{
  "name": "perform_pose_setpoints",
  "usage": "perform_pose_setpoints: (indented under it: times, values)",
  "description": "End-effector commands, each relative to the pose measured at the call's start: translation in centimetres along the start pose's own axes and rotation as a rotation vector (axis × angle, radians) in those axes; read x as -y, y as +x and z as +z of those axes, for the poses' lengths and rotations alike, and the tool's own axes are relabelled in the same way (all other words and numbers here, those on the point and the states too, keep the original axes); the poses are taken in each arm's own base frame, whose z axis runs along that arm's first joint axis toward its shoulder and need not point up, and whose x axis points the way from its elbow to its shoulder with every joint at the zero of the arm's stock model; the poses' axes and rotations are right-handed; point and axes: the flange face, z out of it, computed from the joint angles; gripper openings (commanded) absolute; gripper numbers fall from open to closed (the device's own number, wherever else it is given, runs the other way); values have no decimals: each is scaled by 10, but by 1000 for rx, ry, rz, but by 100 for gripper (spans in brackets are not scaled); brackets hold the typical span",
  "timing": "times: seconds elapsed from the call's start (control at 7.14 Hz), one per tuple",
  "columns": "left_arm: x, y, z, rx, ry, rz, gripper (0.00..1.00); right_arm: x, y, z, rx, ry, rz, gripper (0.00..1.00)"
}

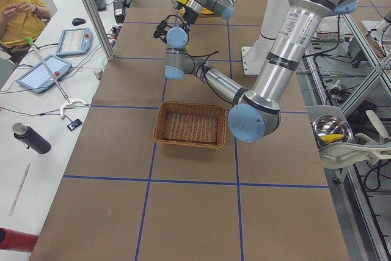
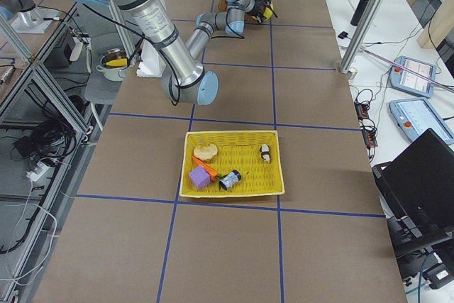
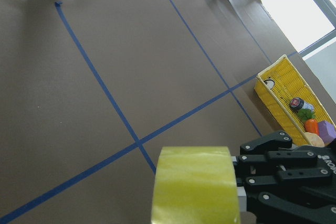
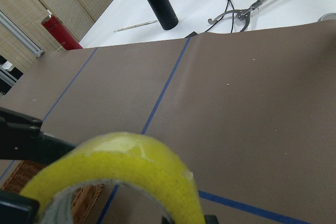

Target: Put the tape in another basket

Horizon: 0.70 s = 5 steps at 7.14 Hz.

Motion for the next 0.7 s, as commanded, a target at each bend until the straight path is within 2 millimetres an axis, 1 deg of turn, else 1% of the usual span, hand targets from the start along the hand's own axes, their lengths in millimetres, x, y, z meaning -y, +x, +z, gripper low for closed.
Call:
perform_pose_setpoints:
  times: [0.0, 0.14, 0.28, 0.42, 0.56]
  values:
    - [-4, 2, 4, -11, -6, 3, 0, 0, -1, -1, 4, 2, 2, 97]
    - [-5, 0, 4, -8, -7, 0, 0, 2, -4, -8, 18, 8, 28, 99]
    - [-5, 0, 4, -8, -7, 0, 0, 3, -7, -14, 30, 4, 73, 100]
    - [-6, -1, 4, -6, -8, -3, 0, 3, -9, -21, 44, -1, 77, 100]
    - [-6, -3, 3, -3, -8, -7, 0, -1, -5, -25, 65, -51, 76, 100]
